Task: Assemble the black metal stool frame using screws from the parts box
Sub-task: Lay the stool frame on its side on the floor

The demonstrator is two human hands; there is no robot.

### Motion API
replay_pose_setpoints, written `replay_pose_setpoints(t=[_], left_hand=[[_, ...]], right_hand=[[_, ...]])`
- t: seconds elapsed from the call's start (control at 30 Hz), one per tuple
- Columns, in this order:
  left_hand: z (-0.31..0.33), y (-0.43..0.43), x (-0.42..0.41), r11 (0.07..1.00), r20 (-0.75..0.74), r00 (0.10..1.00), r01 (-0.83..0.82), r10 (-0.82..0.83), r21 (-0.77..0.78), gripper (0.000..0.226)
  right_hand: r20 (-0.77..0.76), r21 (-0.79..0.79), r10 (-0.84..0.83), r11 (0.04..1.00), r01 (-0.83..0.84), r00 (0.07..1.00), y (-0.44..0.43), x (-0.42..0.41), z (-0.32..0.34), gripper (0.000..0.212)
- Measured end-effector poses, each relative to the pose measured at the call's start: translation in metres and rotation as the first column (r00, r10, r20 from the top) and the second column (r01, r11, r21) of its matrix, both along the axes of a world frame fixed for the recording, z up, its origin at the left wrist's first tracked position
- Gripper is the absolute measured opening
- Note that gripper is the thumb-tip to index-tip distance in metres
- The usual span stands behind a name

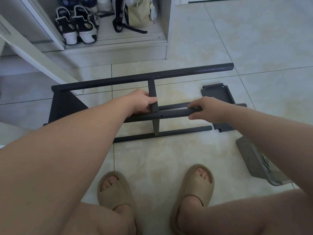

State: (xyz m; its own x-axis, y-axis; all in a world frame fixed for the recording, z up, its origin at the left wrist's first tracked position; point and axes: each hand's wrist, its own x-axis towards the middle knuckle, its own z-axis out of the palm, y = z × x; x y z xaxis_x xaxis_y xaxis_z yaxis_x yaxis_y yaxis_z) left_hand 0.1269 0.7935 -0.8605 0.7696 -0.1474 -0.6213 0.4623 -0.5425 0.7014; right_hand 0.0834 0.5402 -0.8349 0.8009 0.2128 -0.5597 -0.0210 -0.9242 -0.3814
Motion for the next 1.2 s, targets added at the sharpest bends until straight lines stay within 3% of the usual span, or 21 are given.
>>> replay_pose_setpoints(t=[0.1, 0.47, 0.63, 1.2], left_hand=[[-0.001, 0.001, -0.001, 1.000, -0.010, 1.000, 0.001, -0.002, -0.007, 0.015], [0.000, 0.002, 0.003, 0.996, 0.053, 0.998, 0.042, -0.047, 0.081, 0.024], [0.005, 0.010, 0.006, 0.978, 0.001, 0.993, 0.120, -0.122, 0.168, 0.033], [-0.005, 0.002, 0.009, 0.999, 0.046, 0.998, 0.032, -0.033, 0.020, 0.020]], right_hand=[[0.023, 0.114, -0.058, 0.992, 0.055, 0.998, 0.000, 0.001, 0.000, 0.023], [0.152, 0.048, -0.015, 0.999, 0.008, 0.988, 0.006, 0.002, -0.003, 0.019], [0.179, 0.003, 0.032, 0.999, -0.033, 0.983, 0.011, 0.001, -0.004, 0.022], [0.135, 0.092, -0.007, 0.996, -0.006, 0.991, 0.004, 0.006, -0.005, 0.024]])
